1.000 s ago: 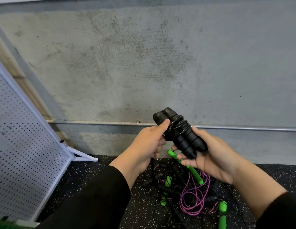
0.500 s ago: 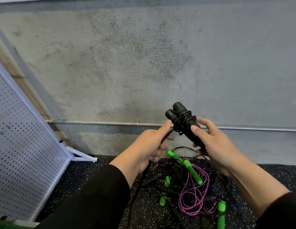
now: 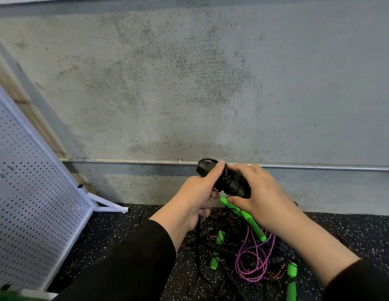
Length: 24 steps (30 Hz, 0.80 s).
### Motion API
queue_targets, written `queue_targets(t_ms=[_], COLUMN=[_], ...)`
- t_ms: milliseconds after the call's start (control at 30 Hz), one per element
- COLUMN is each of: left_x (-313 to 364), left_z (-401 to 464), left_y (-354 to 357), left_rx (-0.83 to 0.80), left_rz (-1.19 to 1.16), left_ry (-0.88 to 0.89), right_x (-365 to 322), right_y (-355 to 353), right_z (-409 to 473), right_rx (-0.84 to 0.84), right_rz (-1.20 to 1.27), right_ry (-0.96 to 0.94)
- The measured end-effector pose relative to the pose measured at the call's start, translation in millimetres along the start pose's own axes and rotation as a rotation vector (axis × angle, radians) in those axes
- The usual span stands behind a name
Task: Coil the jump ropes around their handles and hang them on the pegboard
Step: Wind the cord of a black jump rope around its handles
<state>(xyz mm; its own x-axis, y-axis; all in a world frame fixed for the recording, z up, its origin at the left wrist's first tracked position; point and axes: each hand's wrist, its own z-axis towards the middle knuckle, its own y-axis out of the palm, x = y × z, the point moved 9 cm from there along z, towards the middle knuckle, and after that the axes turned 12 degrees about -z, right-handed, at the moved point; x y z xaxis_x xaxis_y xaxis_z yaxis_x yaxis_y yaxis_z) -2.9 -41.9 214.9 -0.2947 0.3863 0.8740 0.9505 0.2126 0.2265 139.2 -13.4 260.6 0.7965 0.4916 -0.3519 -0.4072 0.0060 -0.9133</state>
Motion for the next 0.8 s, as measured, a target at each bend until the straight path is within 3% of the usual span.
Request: queue_targets(t_ms=[100, 233, 367, 500, 567, 800], left_x=[2, 10, 15, 16, 17, 12], left_z=[2, 0, -3, -3, -4, -4], left_y=[-1, 4, 10, 11, 11, 10], left_rx=[-0.010, -0.086, -0.150, -0.165, -0.161, -0.102], left_rz=[-0.026, 0.013, 0.005, 0.029, 0.034, 0.005], left_ry=[0.027, 0.093, 0.132, 0.139, 0.143, 0.033], right_x=[-3, 29, 28, 13, 12, 26], right_y=[0, -3, 25, 34, 32, 14], right_z=[0, -1, -19, -30, -26, -4], right_rx=[-0.011, -0.028, -0.341, -0.586, -0.550, -0.115], right_rz=[0.068, 0.558, 1.239, 1.374, 1.378, 1.256], right_ry=[-0.022, 0.278, 0.542, 0.532, 0.503, 0.409])
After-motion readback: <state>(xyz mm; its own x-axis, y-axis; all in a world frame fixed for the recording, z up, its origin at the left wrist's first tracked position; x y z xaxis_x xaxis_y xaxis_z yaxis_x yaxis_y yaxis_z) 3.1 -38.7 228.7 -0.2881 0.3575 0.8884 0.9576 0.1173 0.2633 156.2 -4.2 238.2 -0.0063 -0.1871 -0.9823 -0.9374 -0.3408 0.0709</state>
